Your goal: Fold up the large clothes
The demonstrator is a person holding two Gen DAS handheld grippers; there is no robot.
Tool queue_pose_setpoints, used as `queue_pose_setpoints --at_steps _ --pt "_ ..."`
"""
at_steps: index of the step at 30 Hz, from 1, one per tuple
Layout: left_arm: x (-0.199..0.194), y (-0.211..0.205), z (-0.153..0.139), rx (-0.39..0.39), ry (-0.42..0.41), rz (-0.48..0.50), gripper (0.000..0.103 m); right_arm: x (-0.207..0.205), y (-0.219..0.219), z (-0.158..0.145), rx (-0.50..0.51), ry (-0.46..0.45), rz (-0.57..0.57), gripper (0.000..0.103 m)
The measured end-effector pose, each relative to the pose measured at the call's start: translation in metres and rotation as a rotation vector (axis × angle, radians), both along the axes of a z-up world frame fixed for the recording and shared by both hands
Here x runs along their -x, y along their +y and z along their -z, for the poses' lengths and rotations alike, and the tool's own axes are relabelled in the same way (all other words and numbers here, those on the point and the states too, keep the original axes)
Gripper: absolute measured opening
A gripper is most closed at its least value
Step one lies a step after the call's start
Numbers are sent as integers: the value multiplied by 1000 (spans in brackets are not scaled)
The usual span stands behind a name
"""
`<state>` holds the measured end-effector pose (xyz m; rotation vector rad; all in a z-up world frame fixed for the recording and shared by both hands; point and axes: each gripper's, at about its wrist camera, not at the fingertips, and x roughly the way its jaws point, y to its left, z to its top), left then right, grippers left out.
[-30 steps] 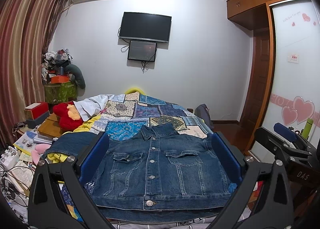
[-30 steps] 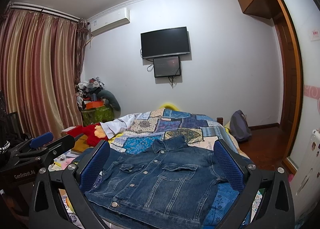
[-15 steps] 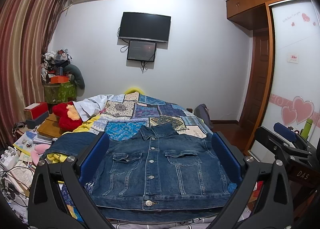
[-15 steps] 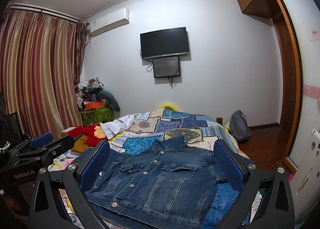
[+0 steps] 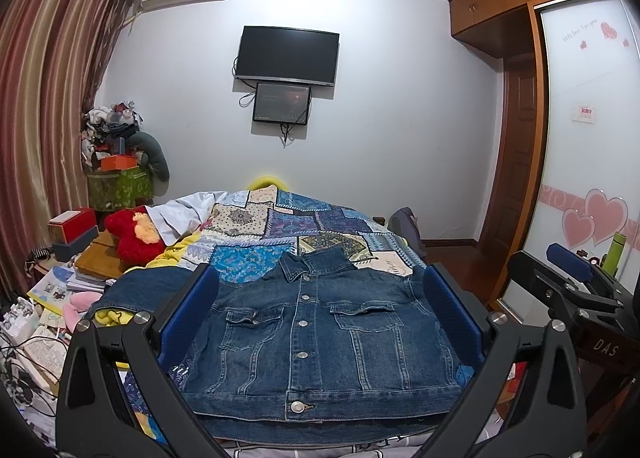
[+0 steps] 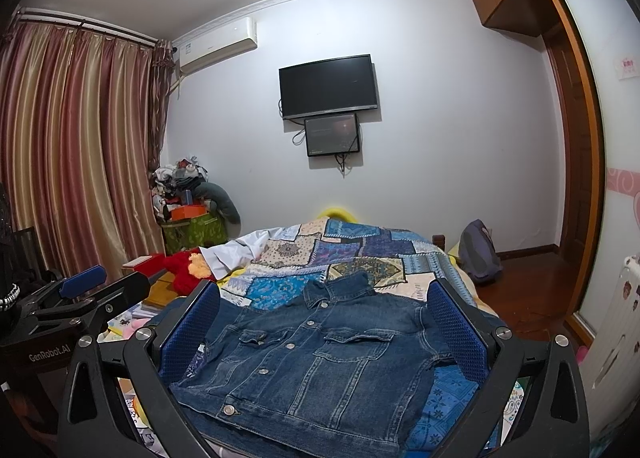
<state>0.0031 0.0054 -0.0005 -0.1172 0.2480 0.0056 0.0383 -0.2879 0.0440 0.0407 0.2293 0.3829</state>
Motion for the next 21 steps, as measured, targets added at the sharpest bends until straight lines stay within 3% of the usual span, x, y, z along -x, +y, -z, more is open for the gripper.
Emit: queue_pose_setpoints --at_steps 21 --pt "-11 6 3 -8 20 -28 103 -14 -2 6 1 27 3 103"
